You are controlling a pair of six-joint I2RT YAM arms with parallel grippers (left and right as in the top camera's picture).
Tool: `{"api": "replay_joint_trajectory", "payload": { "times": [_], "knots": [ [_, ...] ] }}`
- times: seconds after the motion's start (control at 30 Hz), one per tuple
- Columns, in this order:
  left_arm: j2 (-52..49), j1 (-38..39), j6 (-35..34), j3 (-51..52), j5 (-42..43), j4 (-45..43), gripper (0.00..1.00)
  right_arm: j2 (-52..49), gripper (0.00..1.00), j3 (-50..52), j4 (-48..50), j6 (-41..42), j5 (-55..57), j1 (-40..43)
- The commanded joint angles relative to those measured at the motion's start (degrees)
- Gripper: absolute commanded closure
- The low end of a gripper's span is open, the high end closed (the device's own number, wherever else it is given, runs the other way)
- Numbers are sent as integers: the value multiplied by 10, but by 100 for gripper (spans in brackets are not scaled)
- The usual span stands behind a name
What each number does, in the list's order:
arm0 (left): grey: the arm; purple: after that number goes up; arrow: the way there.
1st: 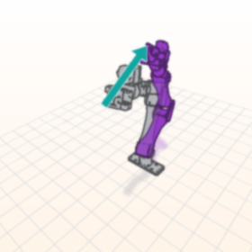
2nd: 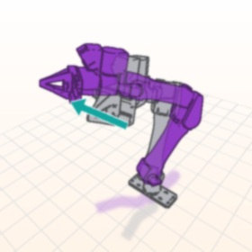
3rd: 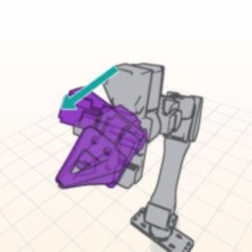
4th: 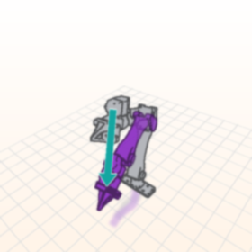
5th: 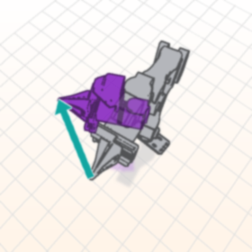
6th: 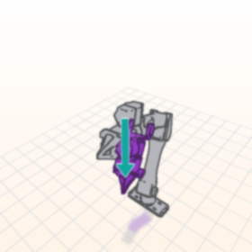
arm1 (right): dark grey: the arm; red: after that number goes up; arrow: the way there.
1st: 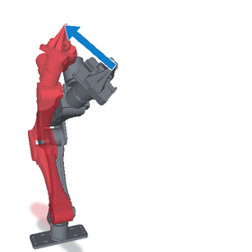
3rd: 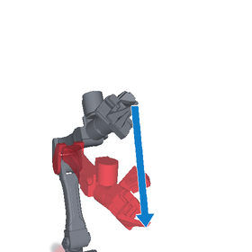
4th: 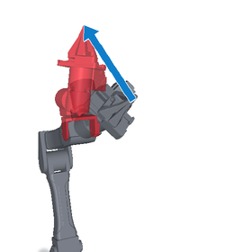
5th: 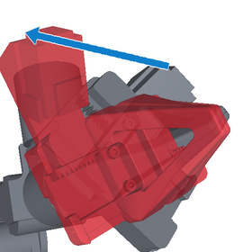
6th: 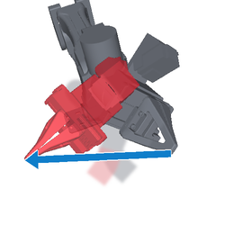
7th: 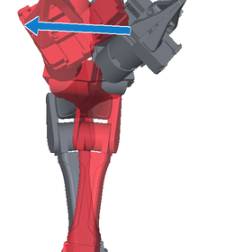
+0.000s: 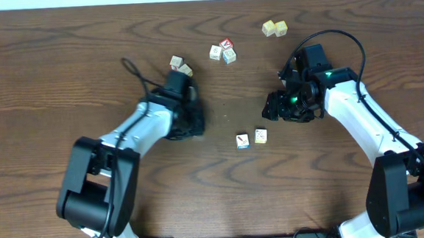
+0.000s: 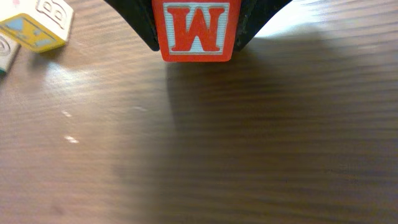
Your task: Lift 3 blocks
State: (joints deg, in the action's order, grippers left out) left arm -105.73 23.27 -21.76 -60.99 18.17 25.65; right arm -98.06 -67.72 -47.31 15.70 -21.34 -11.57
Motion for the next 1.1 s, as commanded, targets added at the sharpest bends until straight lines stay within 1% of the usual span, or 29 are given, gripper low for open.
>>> {"api": "replay_joint_trajectory", "payload": {
  "times": [0.0,0.17,0.27,0.37,0.43,0.57,0.63,0.77,0.87,0.93,0.97,1.07],
  "knots": [
    [-10,28,14,8,-39,-8,75,13,39,-1,-3,1,2,-17],
    [-10,55,14,8,-49,-23,71,13,39,-1,-3,1,1,-17],
    [-10,56,14,8,-52,-24,52,13,39,-1,-5,1,1,-17],
    [-9,54,32,2,-52,-15,50,13,39,-1,-11,0,2,-17],
    [-6,54,45,-15,-53,6,50,13,39,-1,-15,0,6,-17],
    [16,54,46,-65,-58,73,49,13,38,-1,-18,-1,12,-17],
    [29,54,35,-82,-58,96,49,13,39,-1,-19,-1,14,-17],
    [52,54,-26,-89,-58,123,49,13,38,-1,-18,-1,14,-17],
    [49,54,-116,-81,-58,146,49,13,38,-1,-17,-1,14,-17],
    [43,56,-166,-64,-59,144,50,13,38,-1,-16,-1,14,-17],
    [33,56,-202,-51,-58,139,51,13,38,-1,-15,-1,14,-17],
    [17,56,-267,-31,-58,130,67,13,39,-1,-15,-1,14,-17]
  ]
}}
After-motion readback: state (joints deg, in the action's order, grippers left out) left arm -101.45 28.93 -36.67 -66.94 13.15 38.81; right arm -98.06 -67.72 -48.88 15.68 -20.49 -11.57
